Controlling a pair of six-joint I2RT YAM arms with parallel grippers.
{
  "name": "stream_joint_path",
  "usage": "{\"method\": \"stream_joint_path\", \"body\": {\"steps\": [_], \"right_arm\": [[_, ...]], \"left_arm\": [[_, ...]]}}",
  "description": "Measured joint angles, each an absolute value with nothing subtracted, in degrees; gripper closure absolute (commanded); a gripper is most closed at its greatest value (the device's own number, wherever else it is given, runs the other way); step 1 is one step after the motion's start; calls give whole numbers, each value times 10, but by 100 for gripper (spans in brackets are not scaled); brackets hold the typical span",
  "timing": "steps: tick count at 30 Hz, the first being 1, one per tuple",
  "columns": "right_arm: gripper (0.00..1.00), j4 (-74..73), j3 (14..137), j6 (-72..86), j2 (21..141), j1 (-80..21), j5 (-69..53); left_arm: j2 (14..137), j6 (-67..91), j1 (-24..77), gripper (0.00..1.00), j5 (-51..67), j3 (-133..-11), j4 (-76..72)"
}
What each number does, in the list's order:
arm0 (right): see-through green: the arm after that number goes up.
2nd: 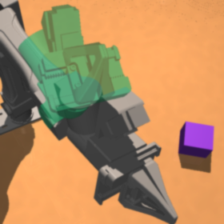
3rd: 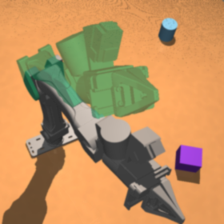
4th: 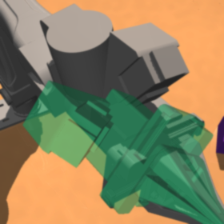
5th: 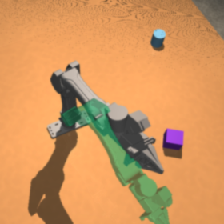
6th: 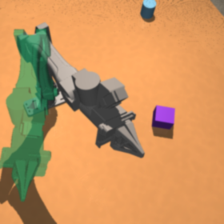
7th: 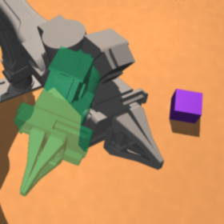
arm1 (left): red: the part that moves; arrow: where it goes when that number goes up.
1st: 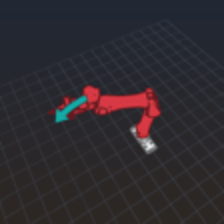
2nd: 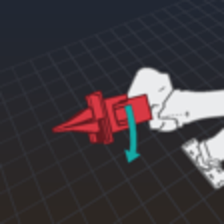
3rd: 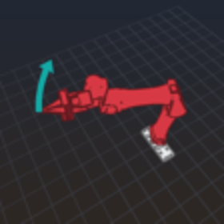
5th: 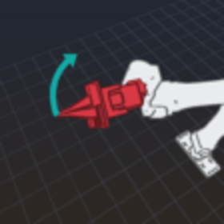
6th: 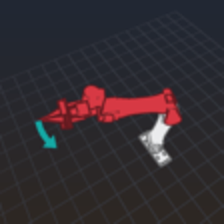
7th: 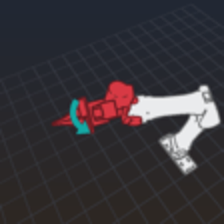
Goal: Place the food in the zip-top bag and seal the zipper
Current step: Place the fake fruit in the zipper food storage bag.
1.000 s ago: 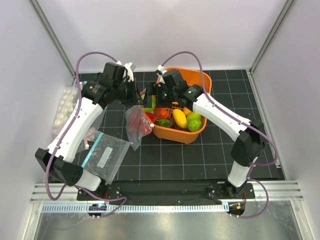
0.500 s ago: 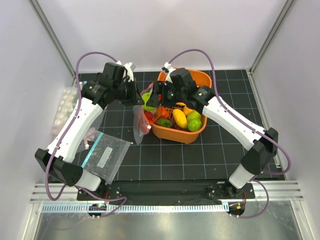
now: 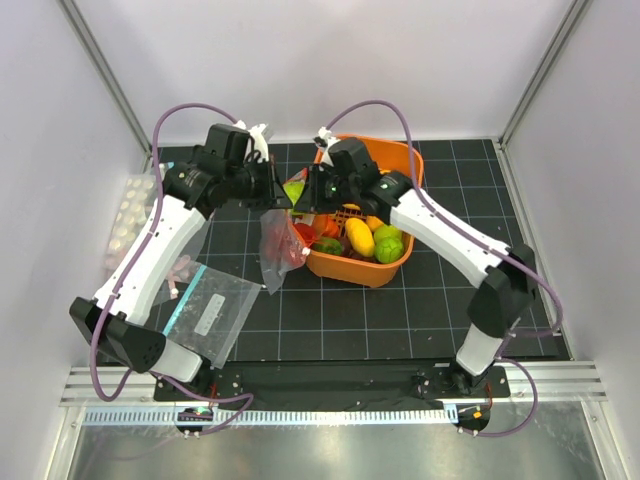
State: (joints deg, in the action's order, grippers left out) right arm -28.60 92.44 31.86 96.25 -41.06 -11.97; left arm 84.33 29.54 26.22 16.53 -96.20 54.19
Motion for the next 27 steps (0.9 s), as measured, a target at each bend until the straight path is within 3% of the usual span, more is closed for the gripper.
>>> {"method": "stream_joint_path", "body": {"steps": [4, 8, 14, 27], "right_arm": [[77, -287, 970, 318, 1035, -413, -125], [52, -299, 992, 314, 1075, -417, -120], [43, -322, 992, 300, 1046, -417, -102], [42, -405, 1042, 286, 986, -385, -76]], "left_arm": [[841, 296, 262, 100, 170, -955, 529], [841, 299, 262, 100, 171, -949, 526], [838, 300, 260, 100, 160, -941, 526], [834, 298, 257, 100, 150, -930, 527]]}}
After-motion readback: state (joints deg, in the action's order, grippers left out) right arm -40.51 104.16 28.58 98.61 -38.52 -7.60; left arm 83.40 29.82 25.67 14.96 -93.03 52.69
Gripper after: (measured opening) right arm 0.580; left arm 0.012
